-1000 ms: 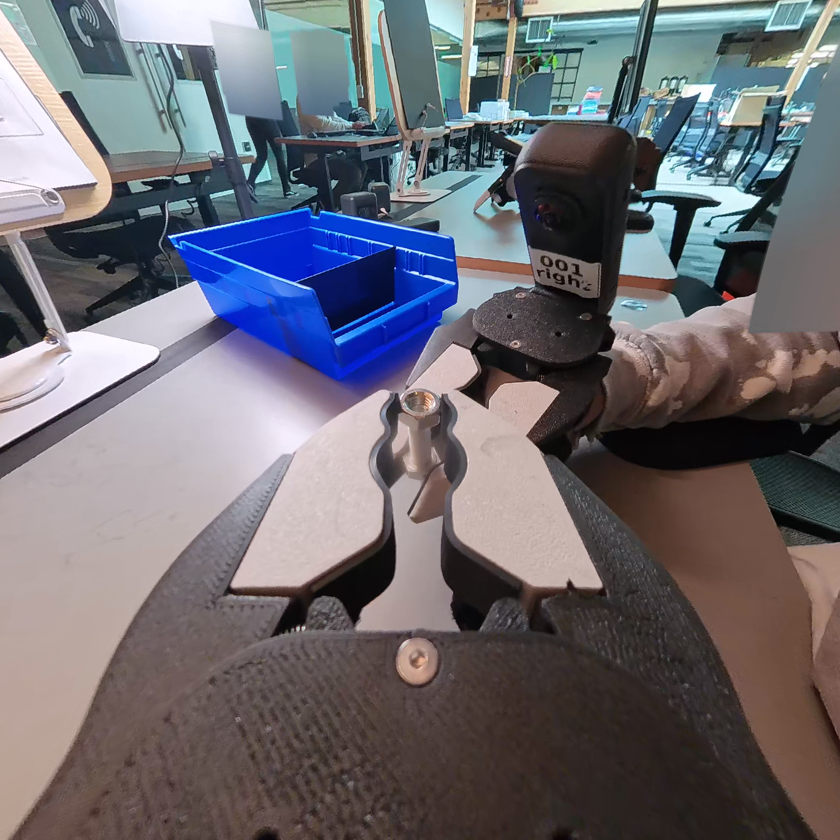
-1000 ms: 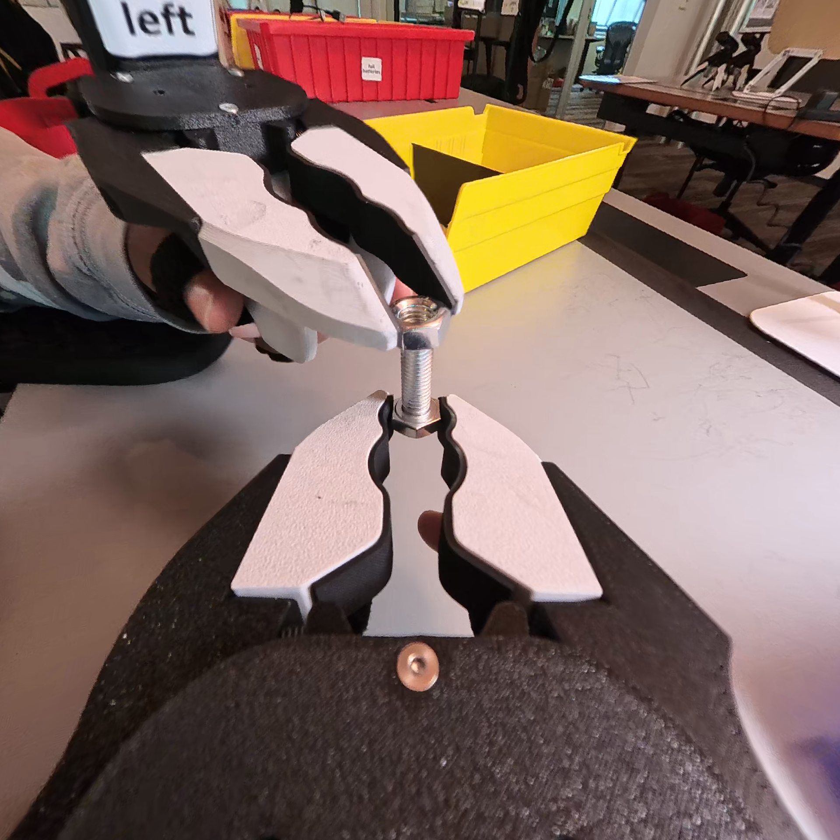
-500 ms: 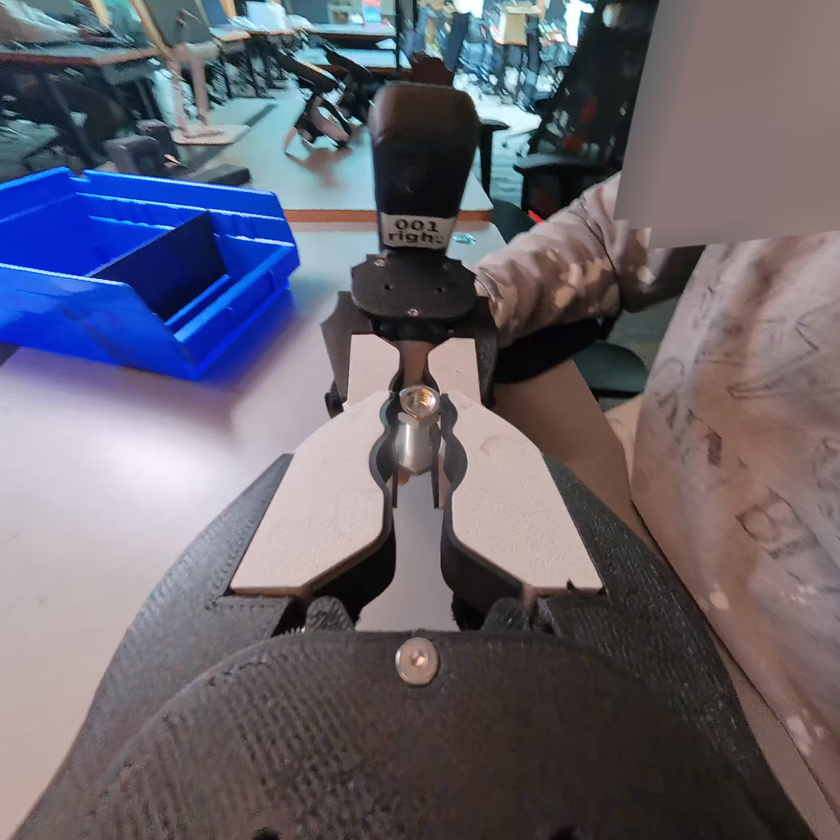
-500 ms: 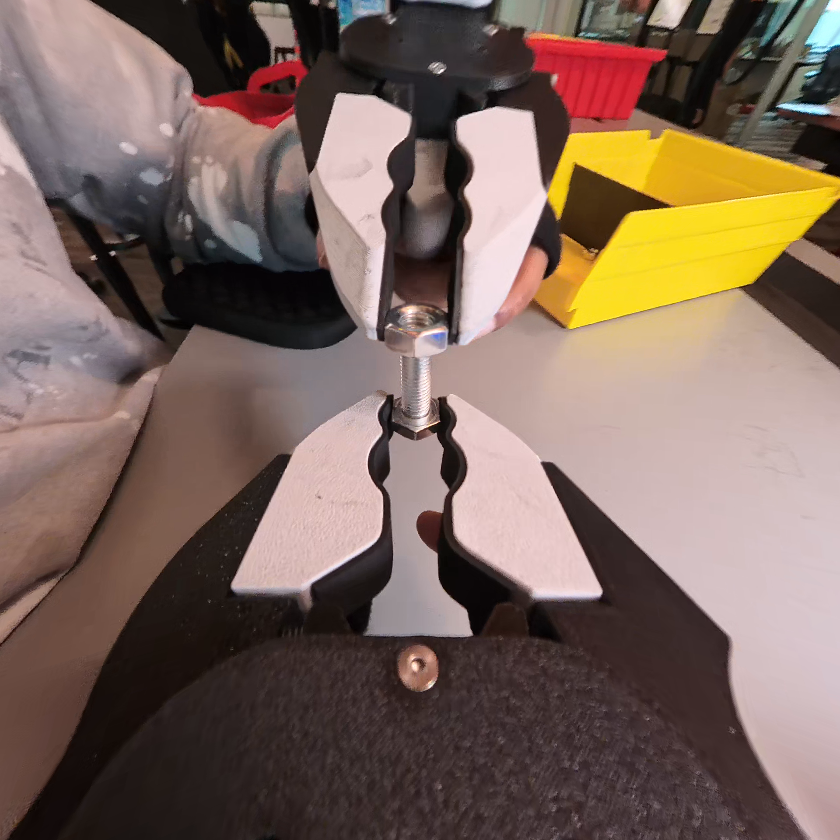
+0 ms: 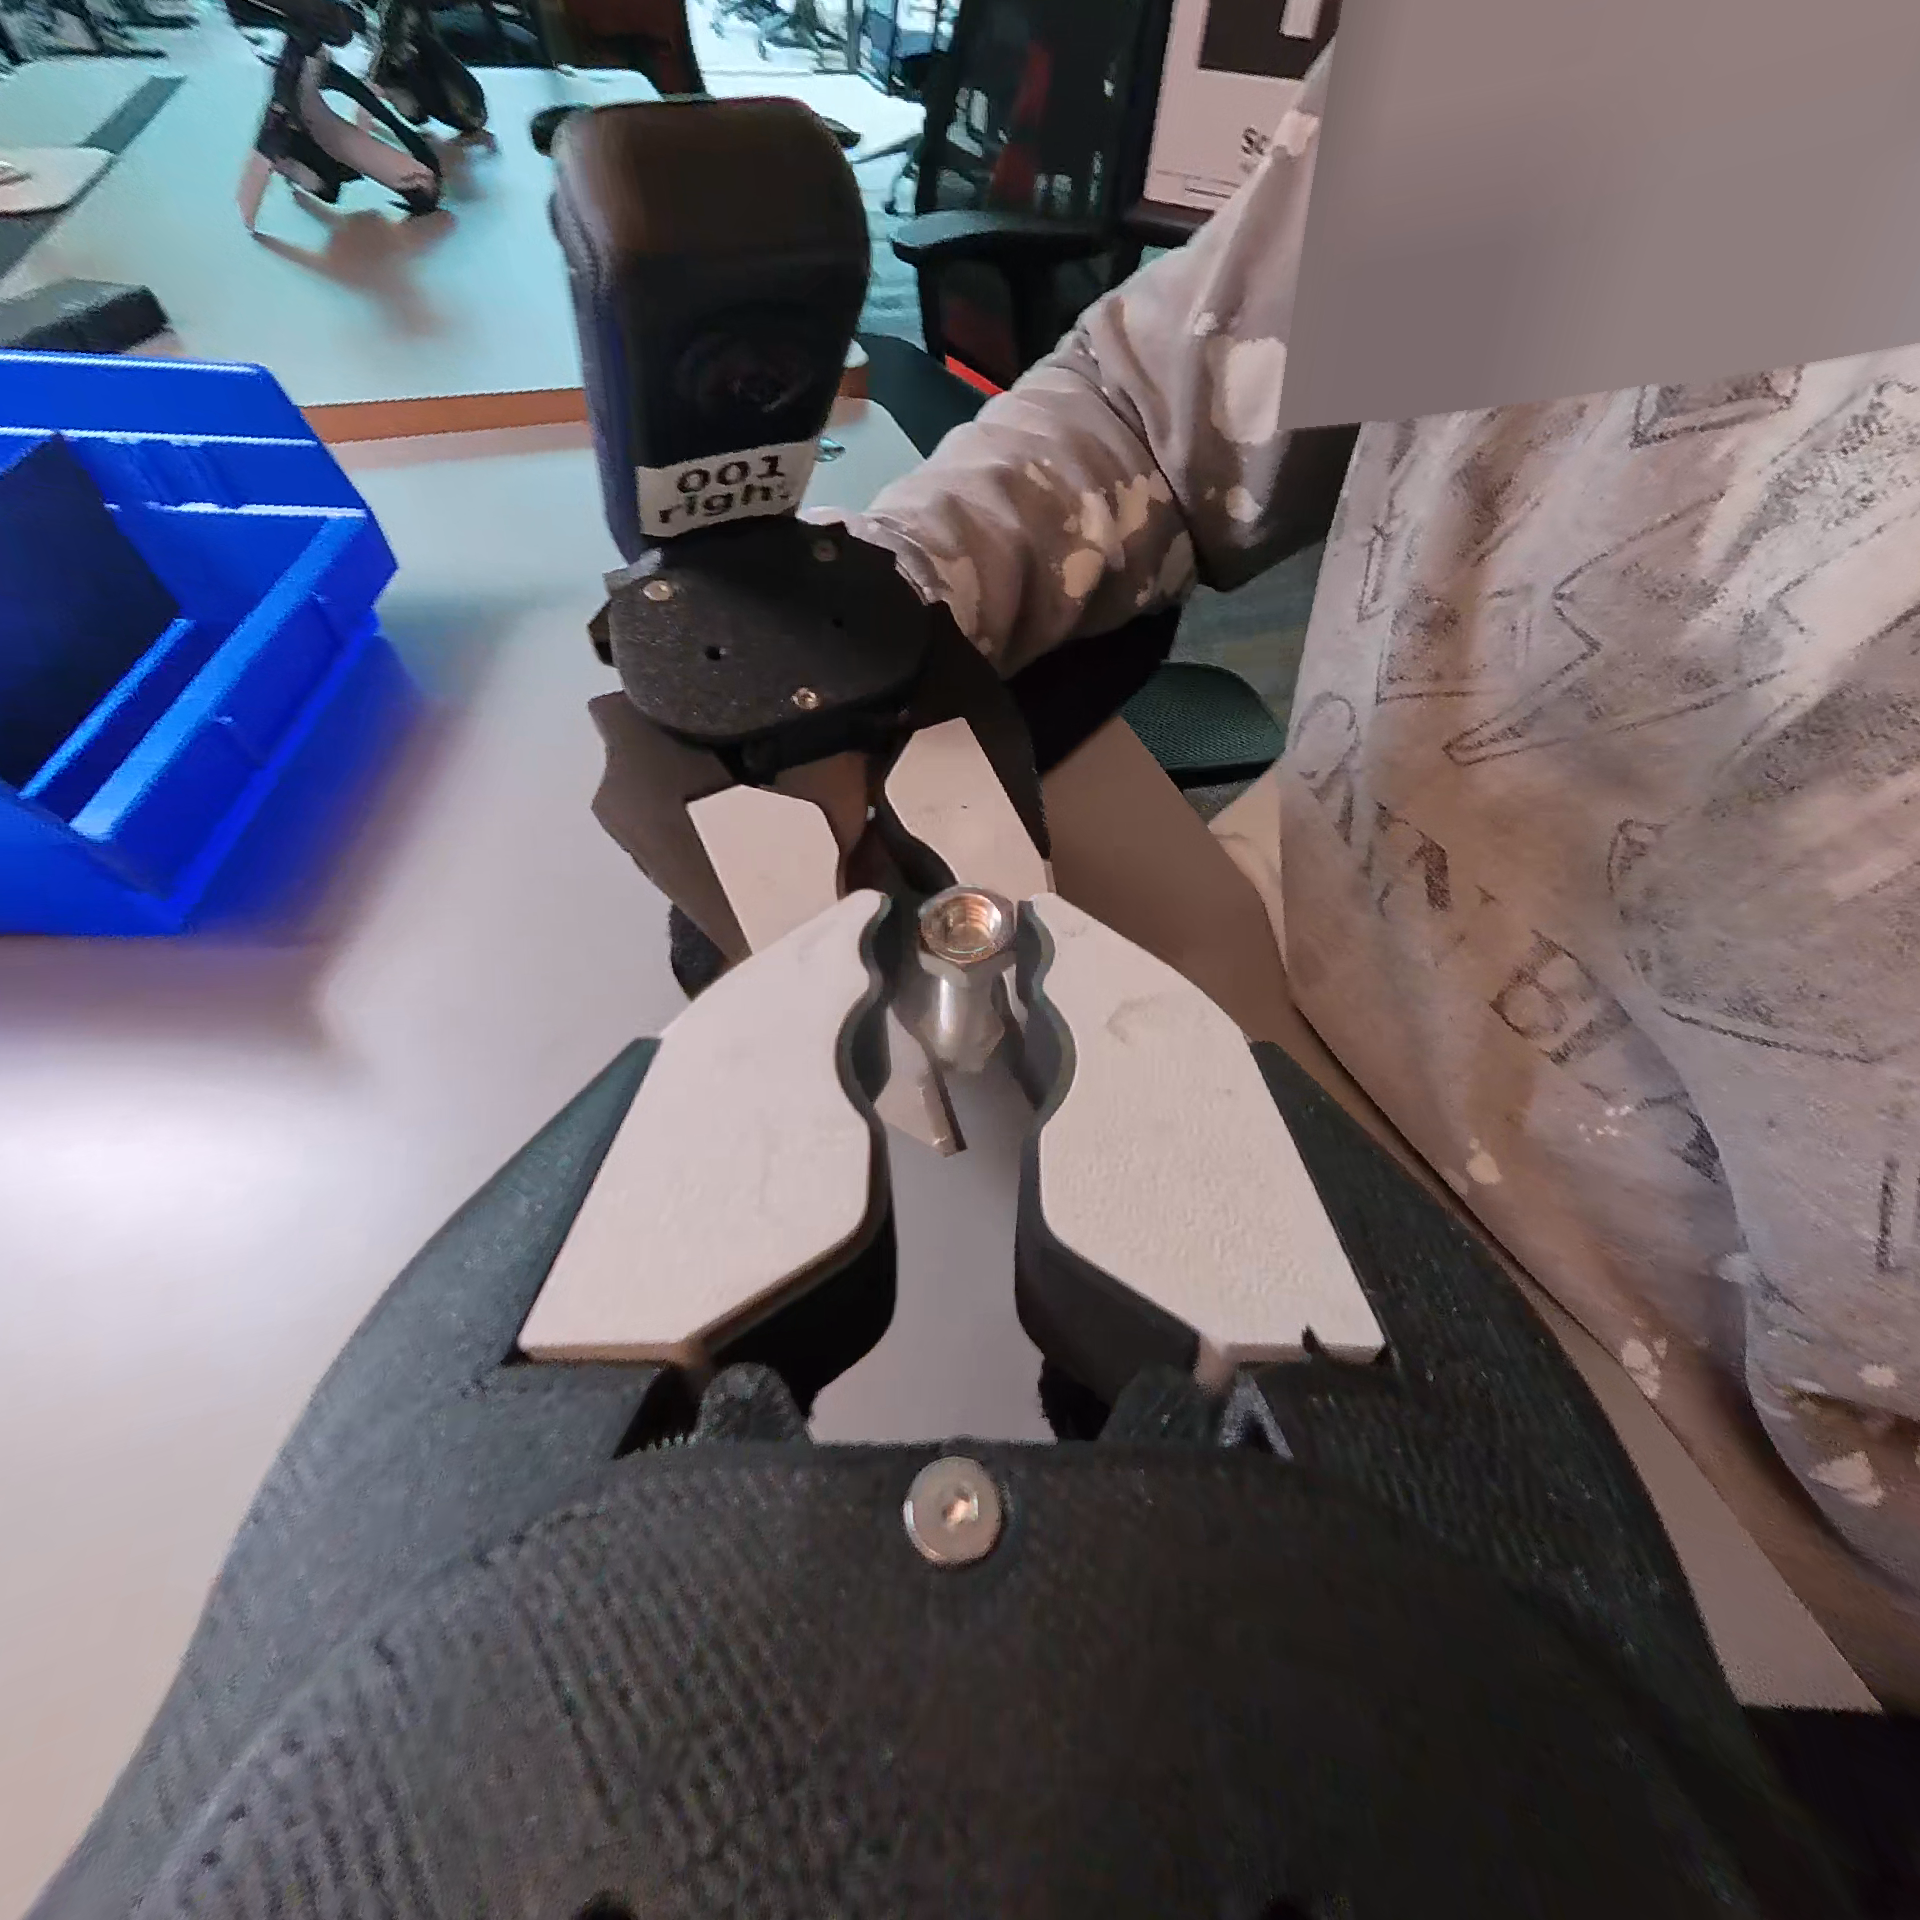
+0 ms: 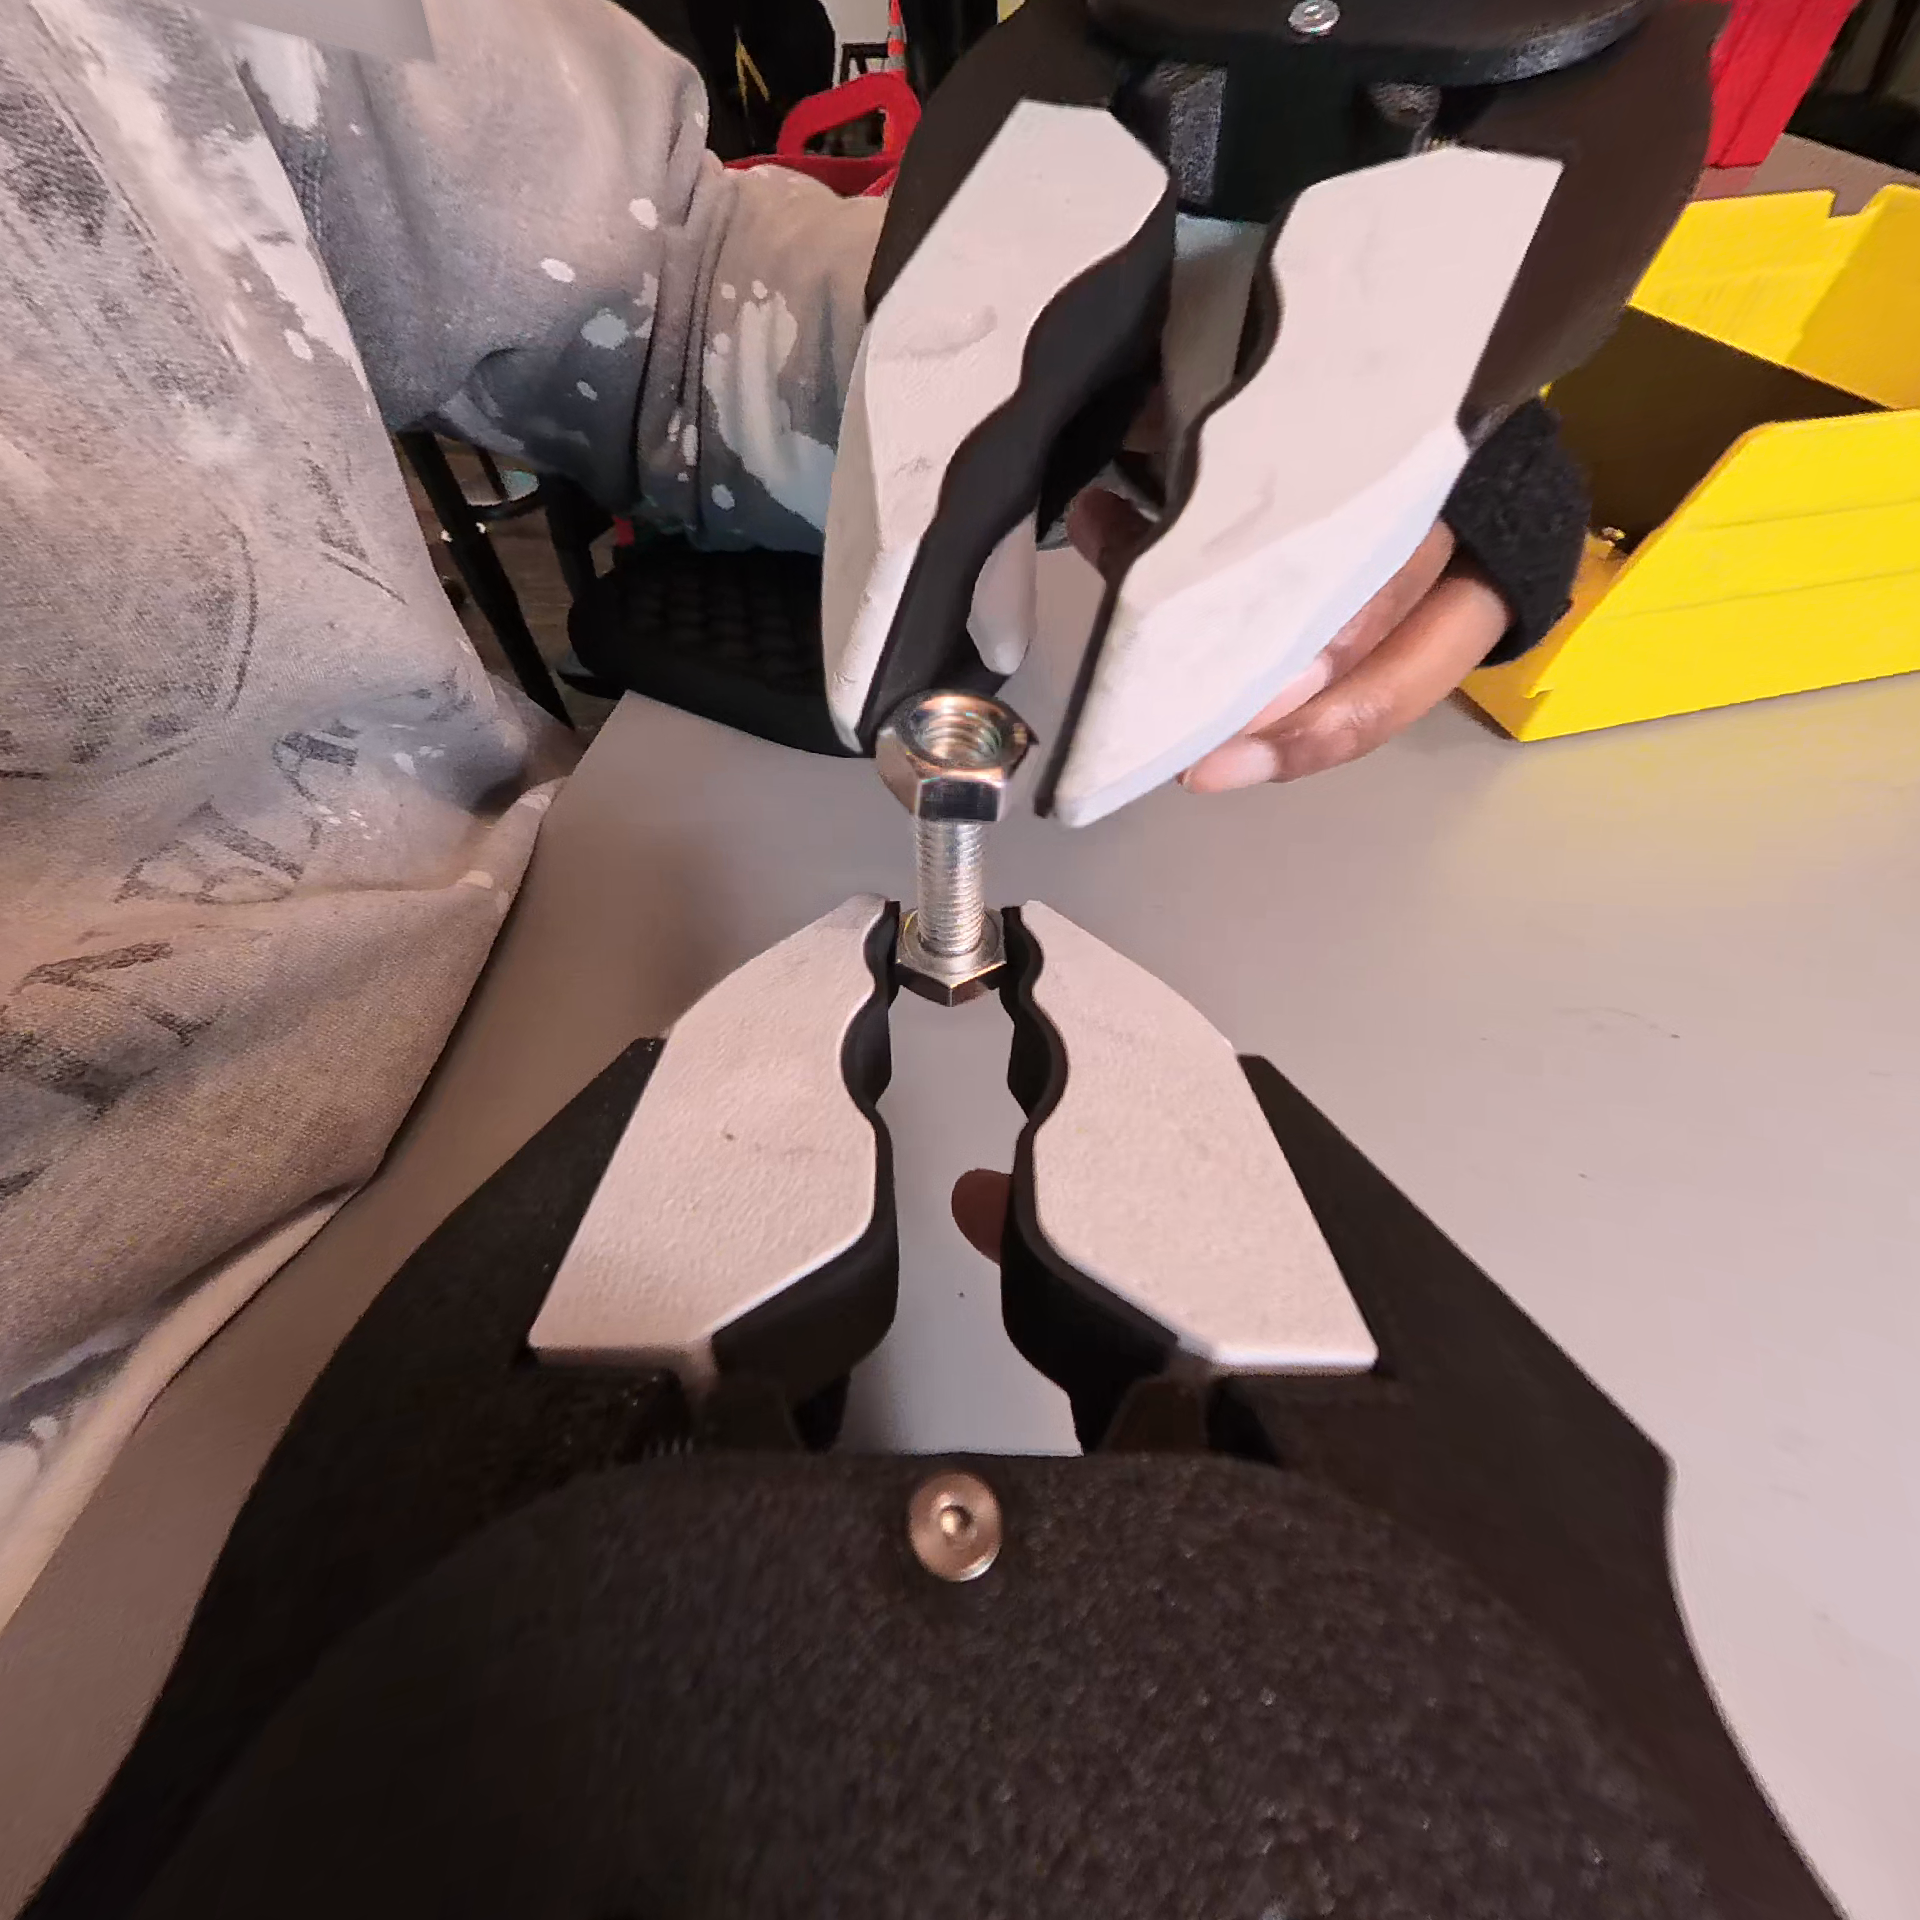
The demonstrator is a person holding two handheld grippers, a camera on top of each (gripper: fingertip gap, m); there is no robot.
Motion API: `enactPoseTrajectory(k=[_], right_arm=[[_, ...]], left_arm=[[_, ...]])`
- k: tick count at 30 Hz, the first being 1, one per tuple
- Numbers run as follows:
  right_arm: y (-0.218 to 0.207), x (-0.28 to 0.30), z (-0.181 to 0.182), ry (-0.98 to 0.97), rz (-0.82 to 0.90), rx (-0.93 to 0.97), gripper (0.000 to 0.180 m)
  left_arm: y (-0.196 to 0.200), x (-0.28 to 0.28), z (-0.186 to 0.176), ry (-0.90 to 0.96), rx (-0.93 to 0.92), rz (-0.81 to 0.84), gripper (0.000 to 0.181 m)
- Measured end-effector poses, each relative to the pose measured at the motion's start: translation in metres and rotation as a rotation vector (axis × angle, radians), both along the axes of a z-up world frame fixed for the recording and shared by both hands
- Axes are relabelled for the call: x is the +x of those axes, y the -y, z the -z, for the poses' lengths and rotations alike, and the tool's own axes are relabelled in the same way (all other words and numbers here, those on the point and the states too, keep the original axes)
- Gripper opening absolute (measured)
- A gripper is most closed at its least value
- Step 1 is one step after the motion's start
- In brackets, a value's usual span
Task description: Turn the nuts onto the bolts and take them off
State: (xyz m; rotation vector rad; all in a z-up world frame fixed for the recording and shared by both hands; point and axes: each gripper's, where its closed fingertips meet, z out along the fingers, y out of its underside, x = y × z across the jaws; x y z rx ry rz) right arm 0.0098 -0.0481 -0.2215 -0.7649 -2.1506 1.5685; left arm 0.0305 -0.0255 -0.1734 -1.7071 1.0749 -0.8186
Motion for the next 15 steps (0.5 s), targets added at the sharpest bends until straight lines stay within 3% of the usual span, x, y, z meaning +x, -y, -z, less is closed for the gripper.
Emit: enactPoseTrajectory(k=[15], right_arm=[[-0.022,-0.019,0.004,-0.046,0.172,0.085,0.018]], left_arm=[[-0.016,-0.014,0.004,0.102,-0.01,-0.194,0.025]])
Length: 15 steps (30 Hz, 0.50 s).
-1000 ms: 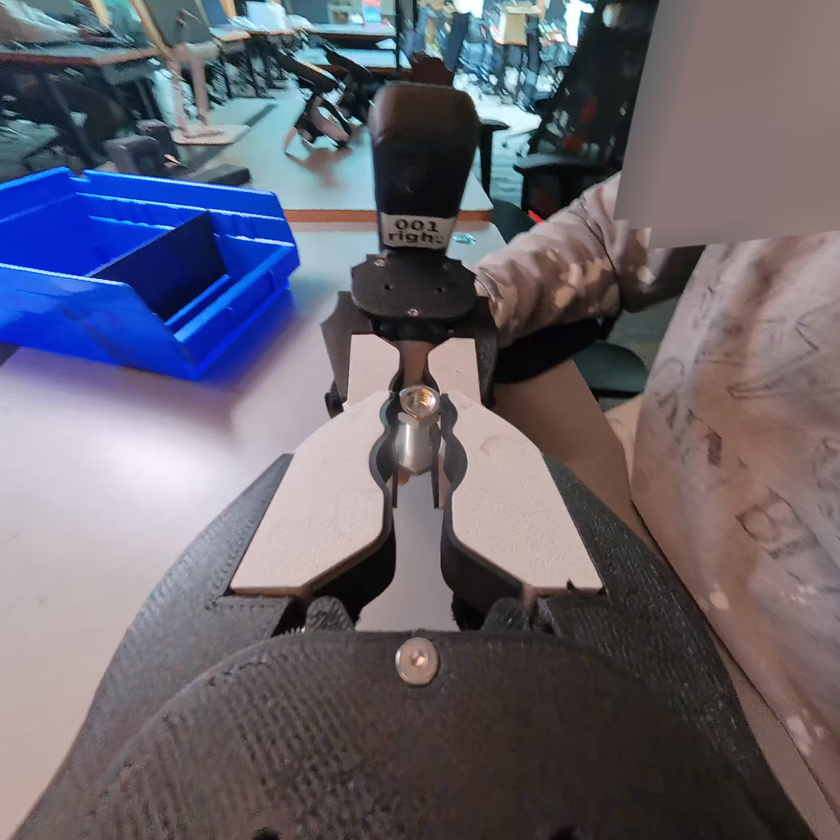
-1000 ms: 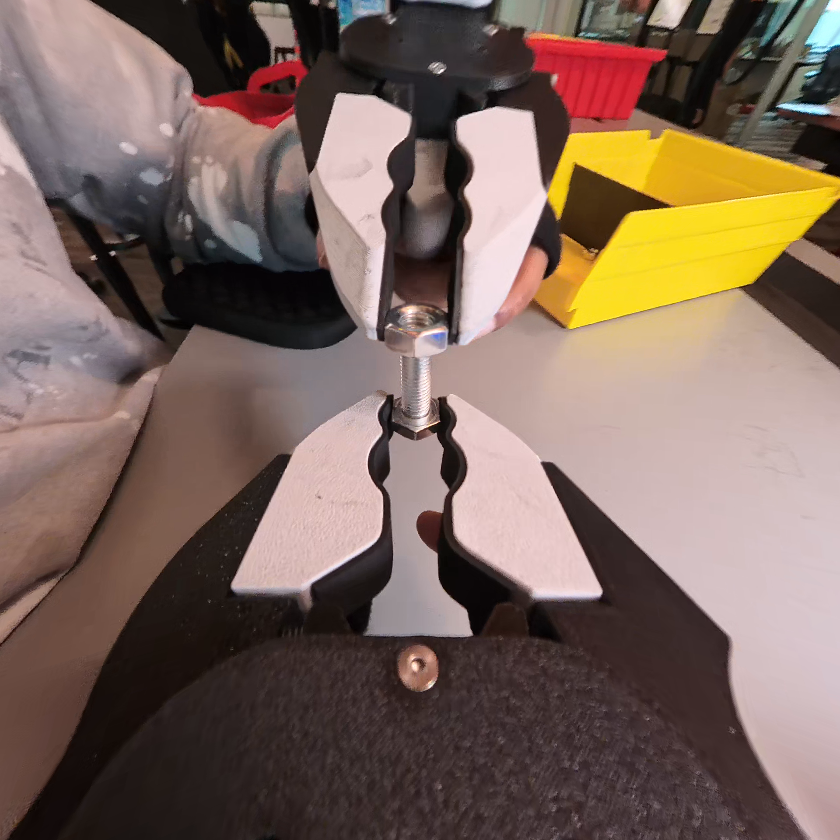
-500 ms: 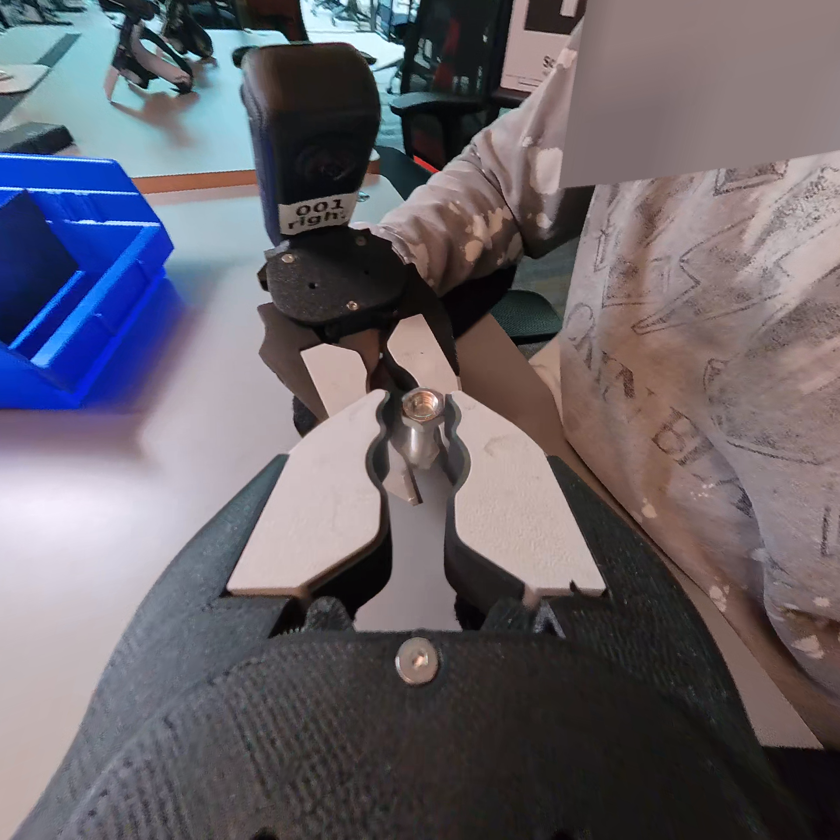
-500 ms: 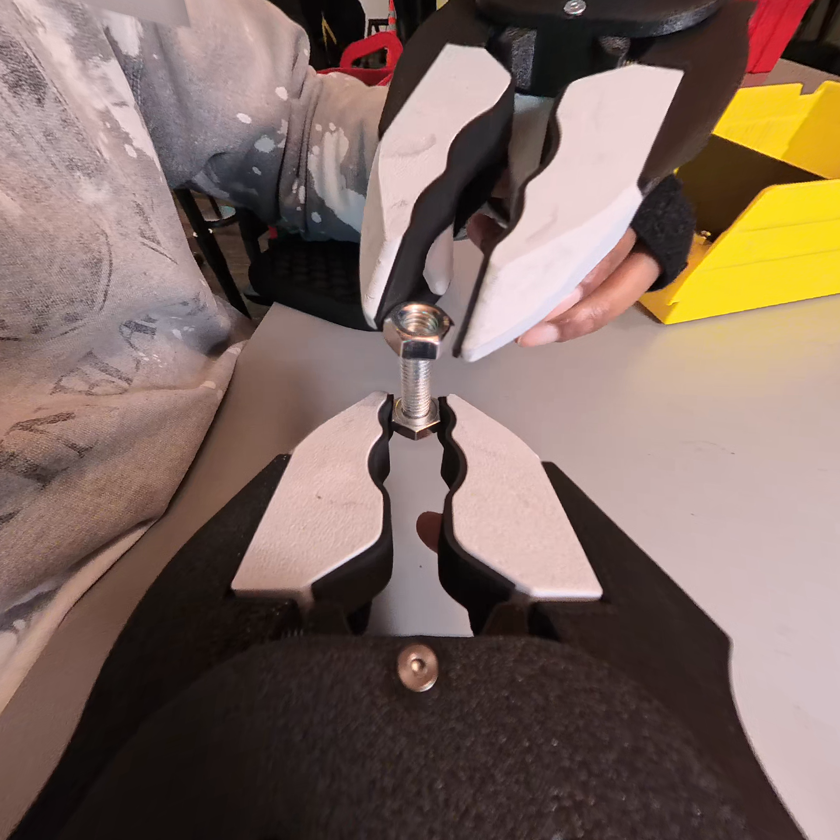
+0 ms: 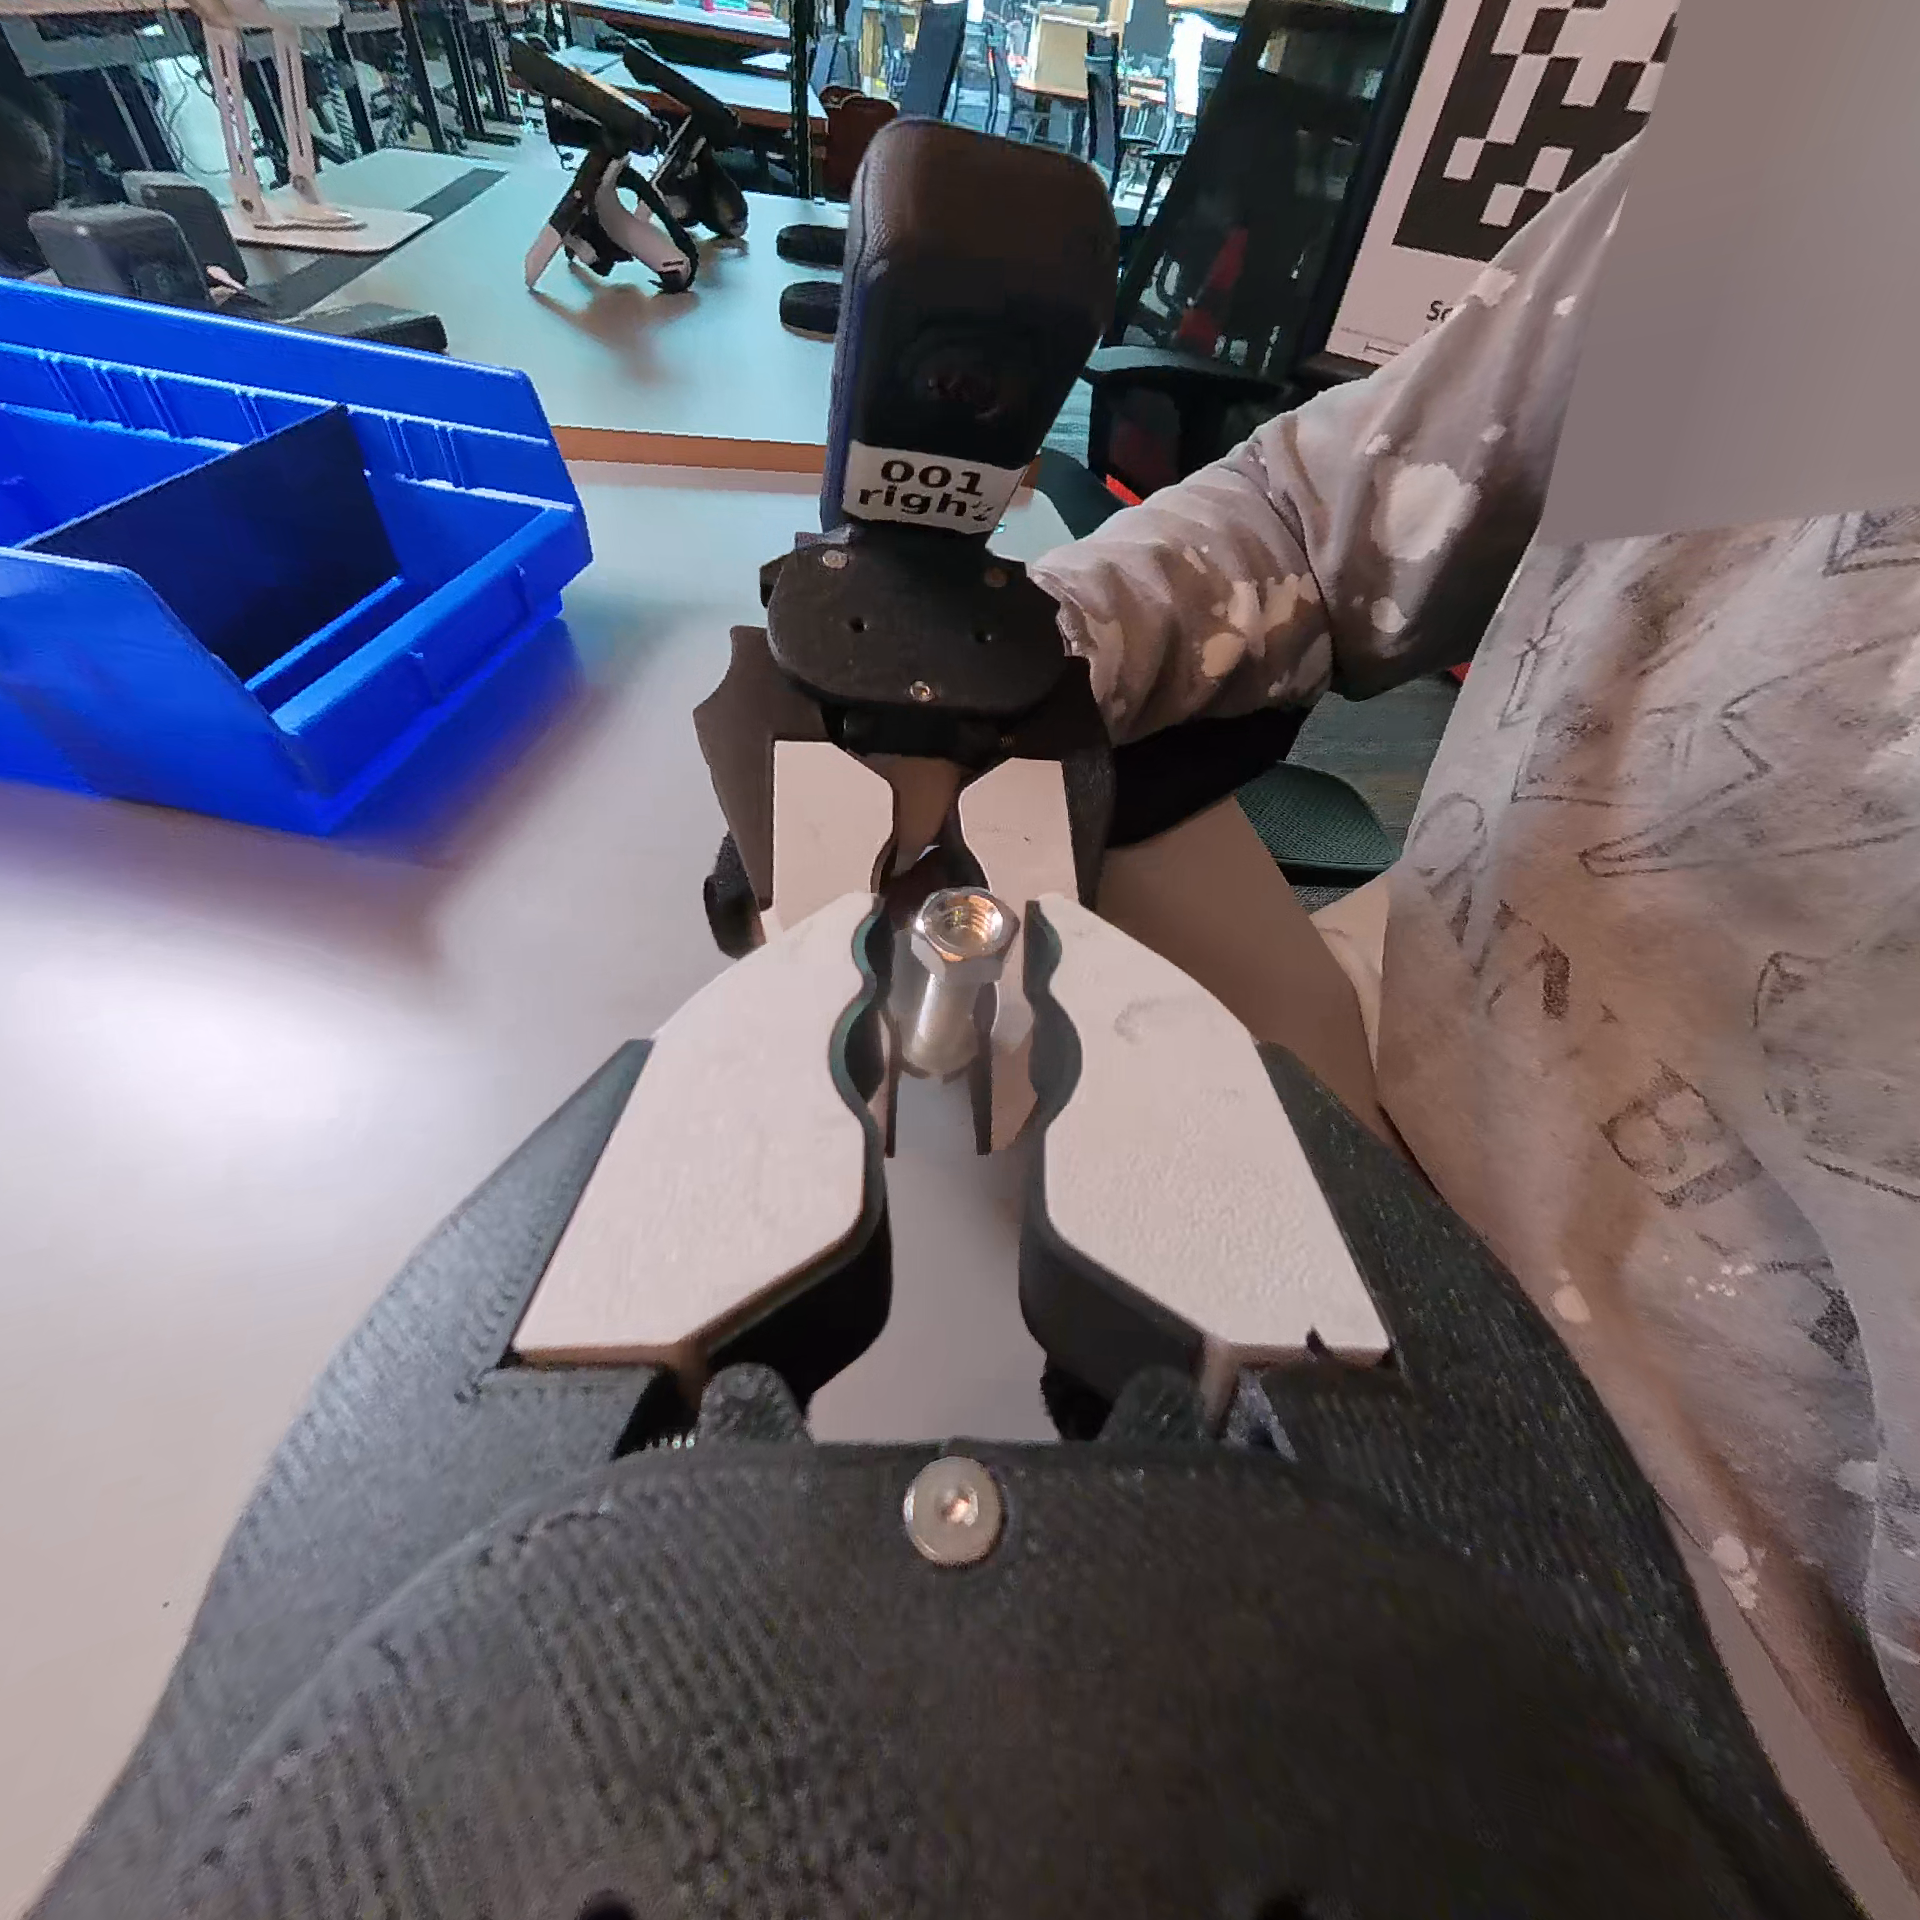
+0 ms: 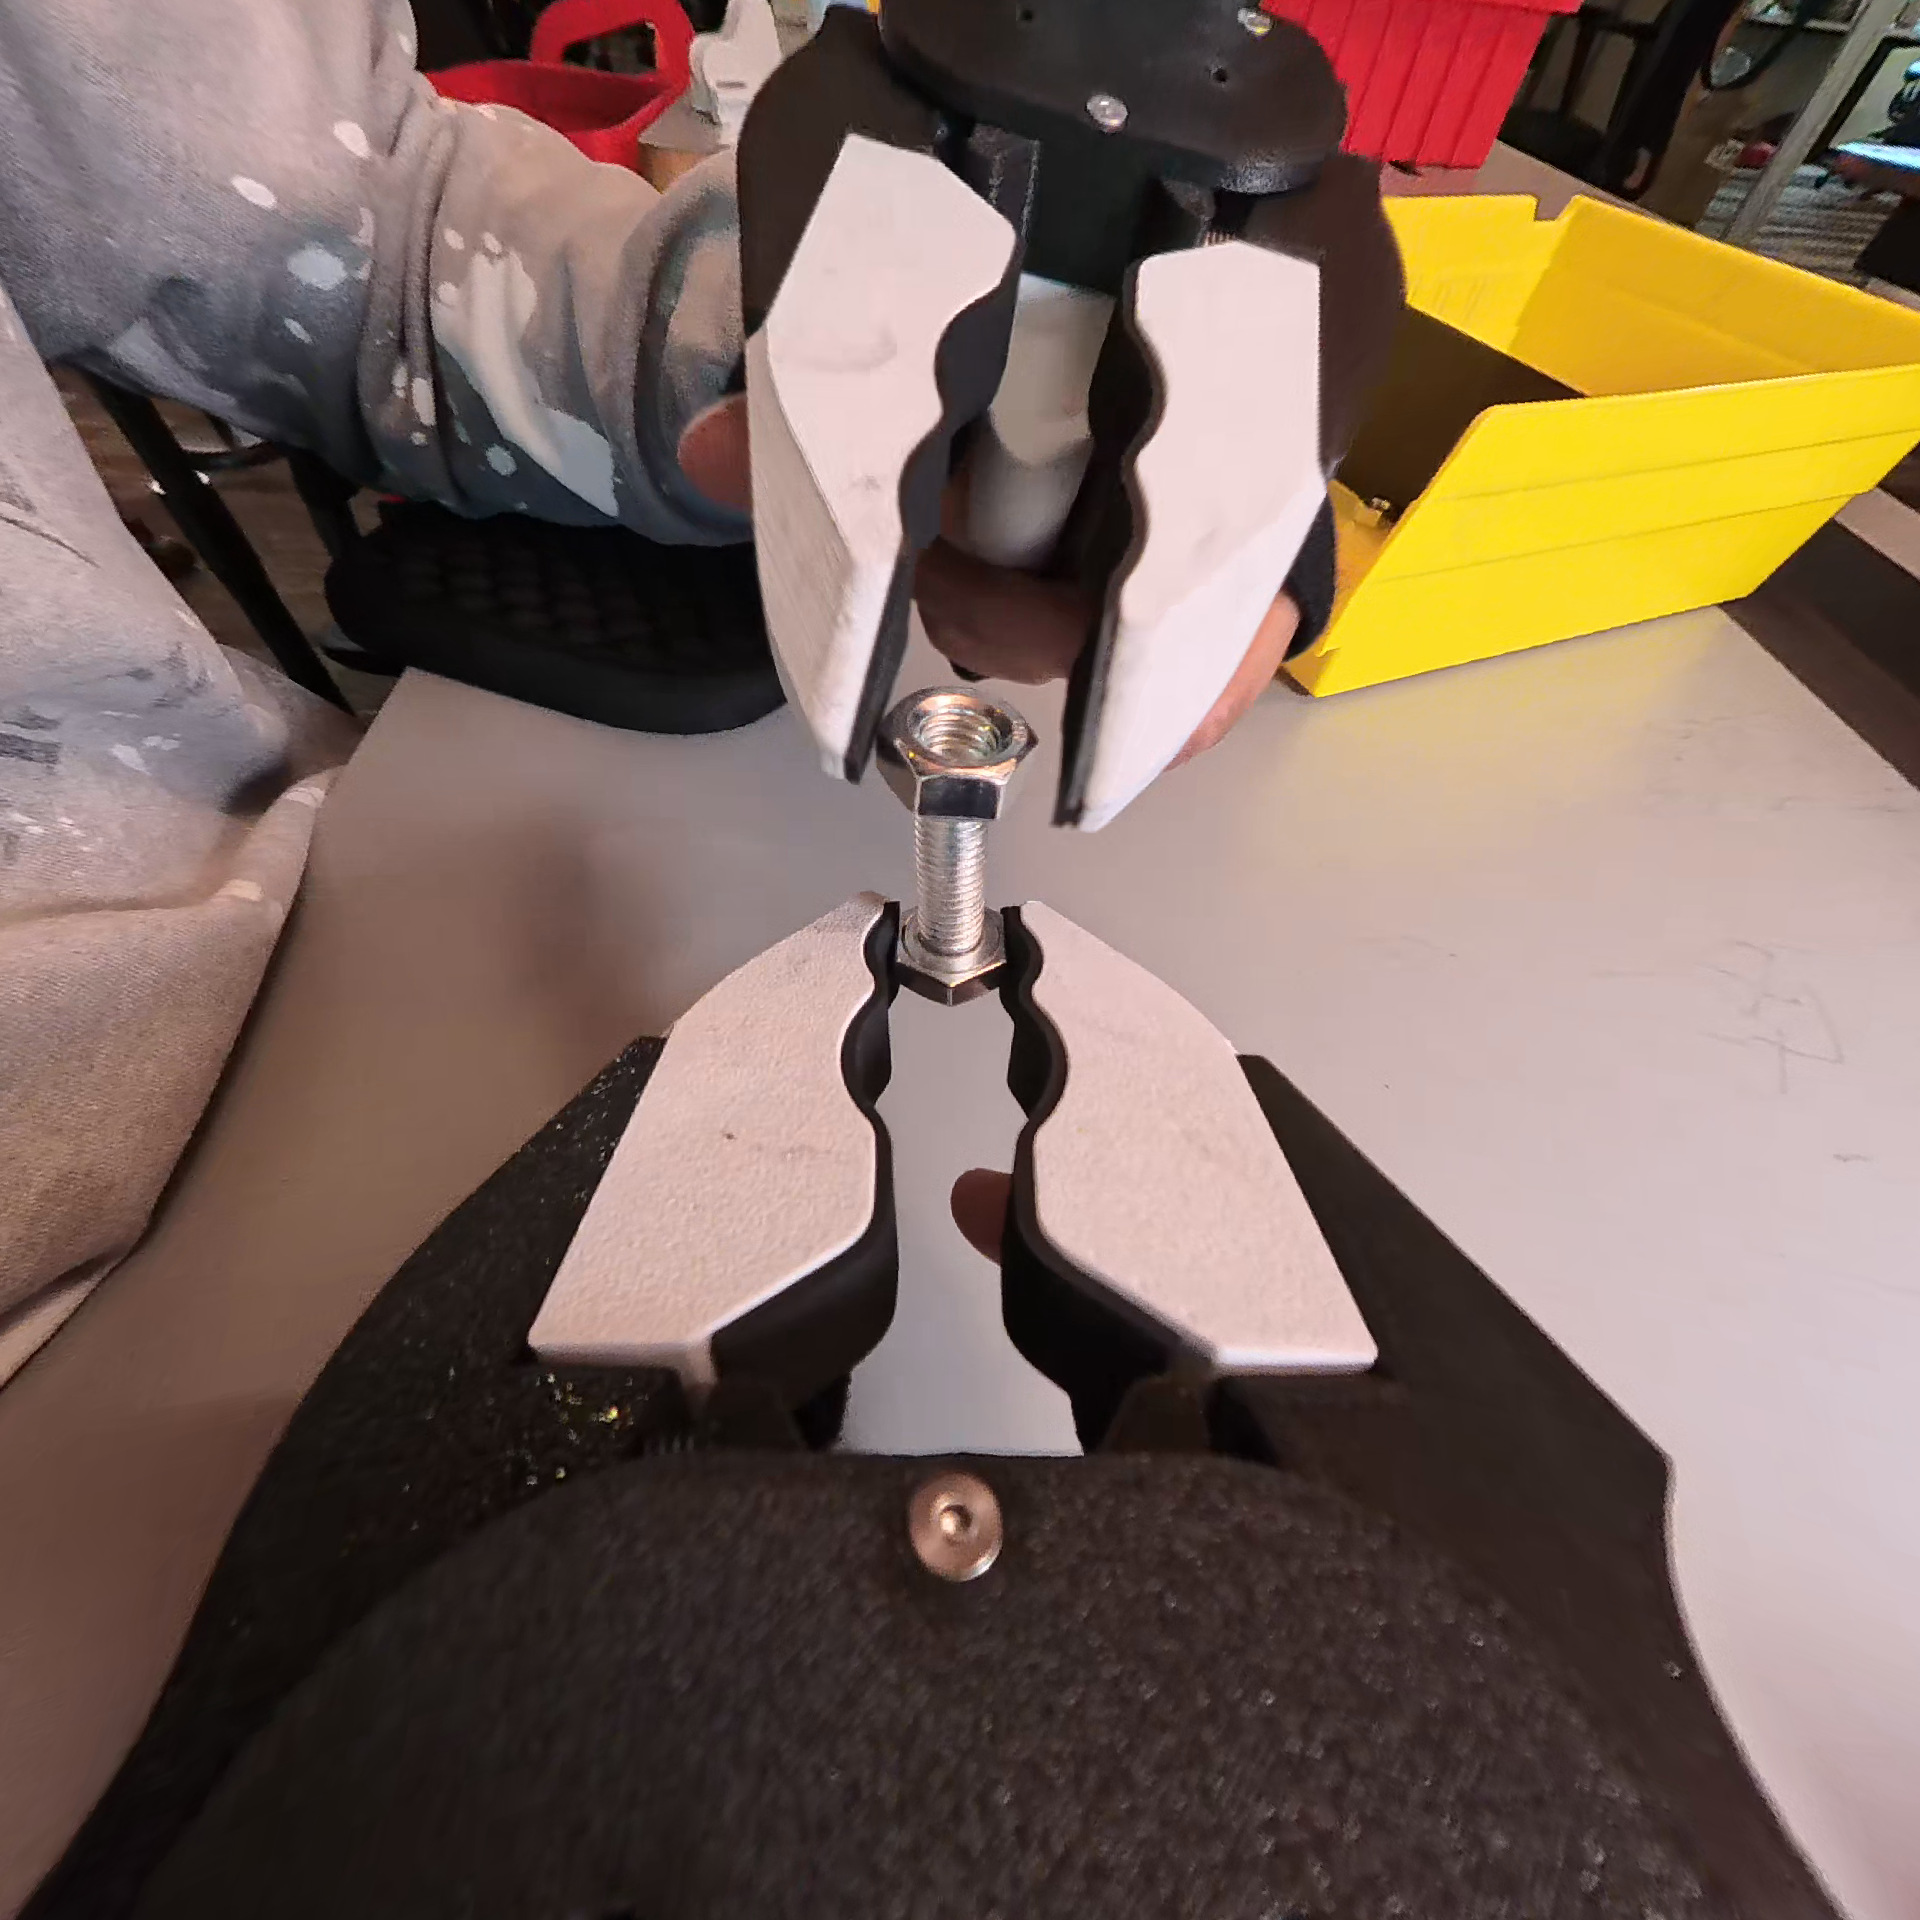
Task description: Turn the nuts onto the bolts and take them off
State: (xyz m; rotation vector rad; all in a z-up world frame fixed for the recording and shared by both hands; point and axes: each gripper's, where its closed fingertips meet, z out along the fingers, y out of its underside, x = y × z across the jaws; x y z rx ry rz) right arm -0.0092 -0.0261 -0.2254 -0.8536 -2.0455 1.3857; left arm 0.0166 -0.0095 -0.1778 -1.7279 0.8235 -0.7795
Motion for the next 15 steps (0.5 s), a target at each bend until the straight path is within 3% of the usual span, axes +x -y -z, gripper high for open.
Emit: enactPoseTrajectory(k=[5,15], right_arm=[[-0.002,-0.001,0.001,0.007,0.015,-0.006,0.018],[-0.033,-0.018,-0.007,-0.027,0.231,-0.022,0.018]], left_arm=[[-0.002,0.002,0.003,-0.045,0.023,-0.016,0.02],[-0.03,-0.016,-0.004,-0.083,0.095,-0.282,0.02]])
